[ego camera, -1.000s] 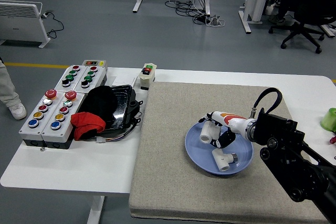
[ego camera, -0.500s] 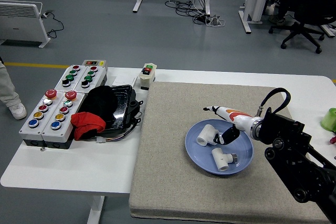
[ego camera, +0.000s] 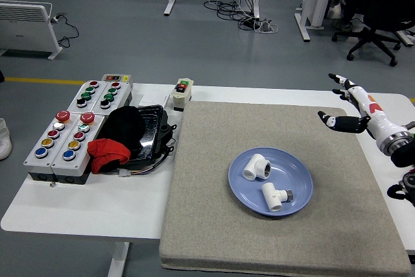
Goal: Pick pipe place plate twice
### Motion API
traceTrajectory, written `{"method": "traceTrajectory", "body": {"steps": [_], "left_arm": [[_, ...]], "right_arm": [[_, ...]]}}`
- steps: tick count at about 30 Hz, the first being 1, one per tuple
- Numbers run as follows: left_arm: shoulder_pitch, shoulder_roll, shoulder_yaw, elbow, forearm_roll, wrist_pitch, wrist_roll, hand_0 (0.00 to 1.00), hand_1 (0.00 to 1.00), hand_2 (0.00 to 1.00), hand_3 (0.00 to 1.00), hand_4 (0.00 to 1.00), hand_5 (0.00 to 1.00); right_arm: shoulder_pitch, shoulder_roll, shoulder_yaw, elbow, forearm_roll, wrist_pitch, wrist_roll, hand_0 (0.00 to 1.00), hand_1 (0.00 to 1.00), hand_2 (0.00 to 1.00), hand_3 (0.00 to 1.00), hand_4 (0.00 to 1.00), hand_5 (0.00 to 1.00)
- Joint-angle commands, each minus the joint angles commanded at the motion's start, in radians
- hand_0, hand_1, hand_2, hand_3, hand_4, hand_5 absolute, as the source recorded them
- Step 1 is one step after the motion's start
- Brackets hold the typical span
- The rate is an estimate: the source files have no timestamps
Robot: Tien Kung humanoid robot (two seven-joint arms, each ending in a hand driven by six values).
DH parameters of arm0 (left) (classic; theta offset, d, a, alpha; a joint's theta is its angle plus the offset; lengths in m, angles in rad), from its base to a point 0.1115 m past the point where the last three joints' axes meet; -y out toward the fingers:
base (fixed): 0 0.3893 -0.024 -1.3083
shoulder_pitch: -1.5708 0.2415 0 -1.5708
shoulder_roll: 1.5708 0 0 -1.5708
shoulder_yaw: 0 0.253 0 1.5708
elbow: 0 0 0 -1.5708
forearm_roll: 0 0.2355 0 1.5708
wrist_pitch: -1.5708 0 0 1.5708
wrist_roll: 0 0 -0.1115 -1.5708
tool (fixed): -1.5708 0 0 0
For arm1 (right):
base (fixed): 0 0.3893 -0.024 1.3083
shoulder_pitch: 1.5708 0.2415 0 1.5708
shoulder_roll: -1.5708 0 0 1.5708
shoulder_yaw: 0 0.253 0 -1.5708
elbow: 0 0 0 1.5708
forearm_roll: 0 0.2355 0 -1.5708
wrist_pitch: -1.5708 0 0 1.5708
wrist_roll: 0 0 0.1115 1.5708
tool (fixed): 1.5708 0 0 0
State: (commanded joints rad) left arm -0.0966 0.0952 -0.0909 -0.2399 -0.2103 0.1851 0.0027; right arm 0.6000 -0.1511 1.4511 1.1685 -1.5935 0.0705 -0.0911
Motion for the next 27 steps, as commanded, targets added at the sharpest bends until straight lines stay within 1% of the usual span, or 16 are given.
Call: {"method": "traceTrajectory", "body": {"steps": [1,5,6,8,9,11,12,15,20,23,24,27], "left_arm": [[0.000,0.000,-0.002,0.000,0.003,0.000,0.001,0.625,0.577,0.583,0.595,0.282,0.998],[0.000,0.000,-0.006,0.001,0.009,0.000,0.003,0.625,0.577,0.583,0.595,0.282,0.998],[-0.001,0.000,-0.006,0.001,0.011,0.000,0.003,0.625,0.578,0.583,0.595,0.281,0.998],[-0.002,0.000,-0.005,0.001,0.011,-0.001,0.003,0.625,0.578,0.583,0.595,0.281,0.998],[-0.002,0.000,-0.006,0.001,0.012,-0.001,0.003,0.625,0.578,0.583,0.595,0.281,0.998],[-0.002,-0.001,-0.005,0.001,0.011,-0.001,0.003,0.625,0.578,0.583,0.595,0.281,0.998],[-0.002,0.000,-0.004,0.001,0.009,-0.001,0.002,0.626,0.578,0.583,0.594,0.279,0.998],[-0.002,0.000,-0.008,0.002,0.015,-0.001,0.003,0.626,0.578,0.583,0.594,0.279,0.998],[-0.002,0.001,-0.010,0.002,0.021,-0.001,0.004,0.626,0.578,0.583,0.594,0.279,0.998],[-0.003,0.000,-0.015,0.002,0.029,-0.001,0.007,0.626,0.578,0.583,0.594,0.279,0.998],[-0.003,0.000,-0.015,0.002,0.029,-0.001,0.007,0.626,0.579,0.583,0.594,0.278,0.998],[-0.004,0.000,-0.015,0.002,0.030,-0.001,0.008,0.626,0.579,0.583,0.594,0.278,0.998]], "right_arm": [[-0.024,-0.008,0.024,0.029,0.045,-0.019,-0.009,0.878,0.843,0.956,0.916,0.572,0.327],[-0.080,-0.017,0.095,0.094,0.215,-0.054,-0.038,0.878,0.843,0.956,0.916,0.572,0.327],[-0.105,-0.021,0.119,0.117,0.253,-0.063,-0.035,0.863,0.829,0.923,0.906,0.566,0.506],[-0.137,-0.022,0.149,0.141,0.338,-0.069,-0.024,0.863,0.829,0.923,0.906,0.566,0.506],[-0.160,-0.023,0.166,0.151,0.383,-0.068,-0.004,0.863,0.829,0.923,0.906,0.566,0.506],[-0.194,-0.022,0.188,0.162,0.468,-0.056,0.023,0.863,0.829,0.923,0.906,0.566,0.506],[-0.211,-0.019,0.199,0.166,0.507,-0.051,0.037,0.883,0.833,0.923,0.906,0.601,0.759],[-0.248,-0.014,0.217,0.166,0.637,-0.042,0.061,0.883,0.833,0.923,0.906,0.601,0.759],[-0.278,-0.015,0.221,0.160,0.845,-0.045,0.076,0.901,0.853,0.930,0.913,0.597,0.765],[-0.293,-0.013,0.218,0.147,0.893,-0.050,0.083,0.901,0.853,0.930,0.913,0.597,0.765],[-0.296,-0.013,0.217,0.145,0.893,-0.049,0.083,0.908,0.851,0.930,0.913,0.610,0.796],[-0.311,-0.012,0.216,0.137,0.881,-0.041,0.086,0.908,0.851,0.930,0.913,0.610,0.796]]}}
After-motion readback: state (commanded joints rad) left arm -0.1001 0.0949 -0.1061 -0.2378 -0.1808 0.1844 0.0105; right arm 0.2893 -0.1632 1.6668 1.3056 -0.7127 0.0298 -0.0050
